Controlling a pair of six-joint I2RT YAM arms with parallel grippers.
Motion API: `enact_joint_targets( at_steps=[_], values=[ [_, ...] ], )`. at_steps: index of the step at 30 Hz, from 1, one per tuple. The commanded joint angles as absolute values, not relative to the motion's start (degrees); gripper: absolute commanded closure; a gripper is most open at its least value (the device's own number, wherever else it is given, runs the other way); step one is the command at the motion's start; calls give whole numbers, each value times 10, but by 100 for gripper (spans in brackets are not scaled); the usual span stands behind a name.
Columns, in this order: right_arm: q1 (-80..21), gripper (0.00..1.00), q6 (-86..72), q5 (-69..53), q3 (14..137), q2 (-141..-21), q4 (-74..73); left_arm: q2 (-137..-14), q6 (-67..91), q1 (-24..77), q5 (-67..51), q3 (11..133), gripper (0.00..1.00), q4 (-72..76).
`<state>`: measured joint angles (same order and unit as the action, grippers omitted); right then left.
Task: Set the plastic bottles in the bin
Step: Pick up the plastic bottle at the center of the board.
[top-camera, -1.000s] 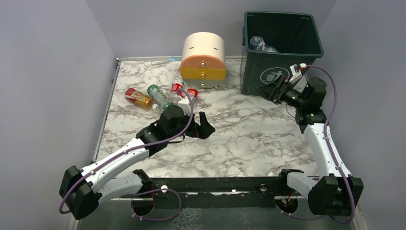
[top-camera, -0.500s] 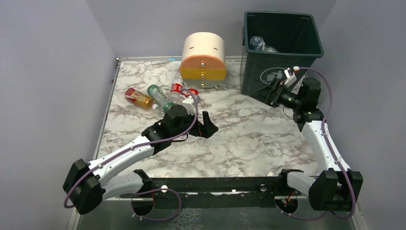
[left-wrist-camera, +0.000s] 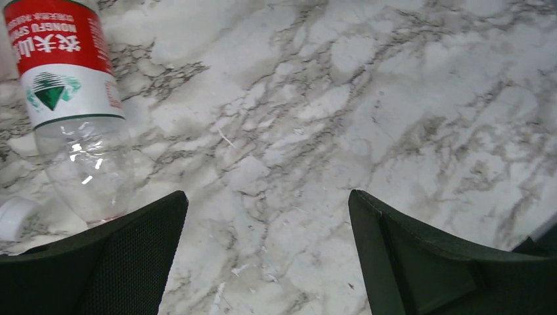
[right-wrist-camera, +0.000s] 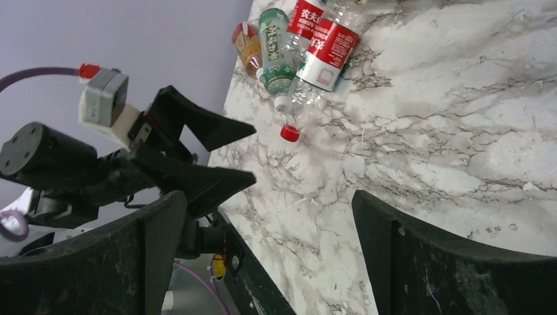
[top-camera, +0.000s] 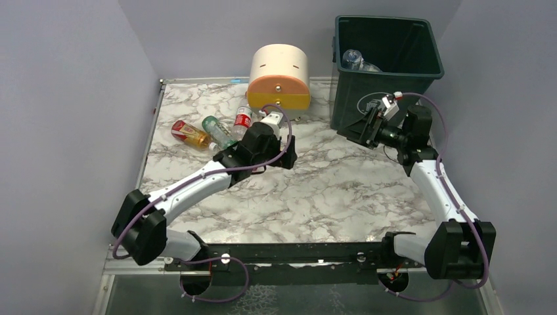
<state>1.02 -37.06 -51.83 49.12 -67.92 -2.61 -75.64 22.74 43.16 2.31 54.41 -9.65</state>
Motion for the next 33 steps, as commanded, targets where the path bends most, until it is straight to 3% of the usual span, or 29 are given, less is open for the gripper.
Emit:
enact_joint_targets(
  at_steps=[1,10,33],
  values=[
    [2,0,-381,-537,501,-680,7,-811,175,397,64,567,1,-99],
    [-3,0,-387,-538,490,-670,9,-878,151,326,76,591,1,-67],
    [-22,0,-379,-526,489,-679,1,-970,108,305,152,591,1,44]
  ],
)
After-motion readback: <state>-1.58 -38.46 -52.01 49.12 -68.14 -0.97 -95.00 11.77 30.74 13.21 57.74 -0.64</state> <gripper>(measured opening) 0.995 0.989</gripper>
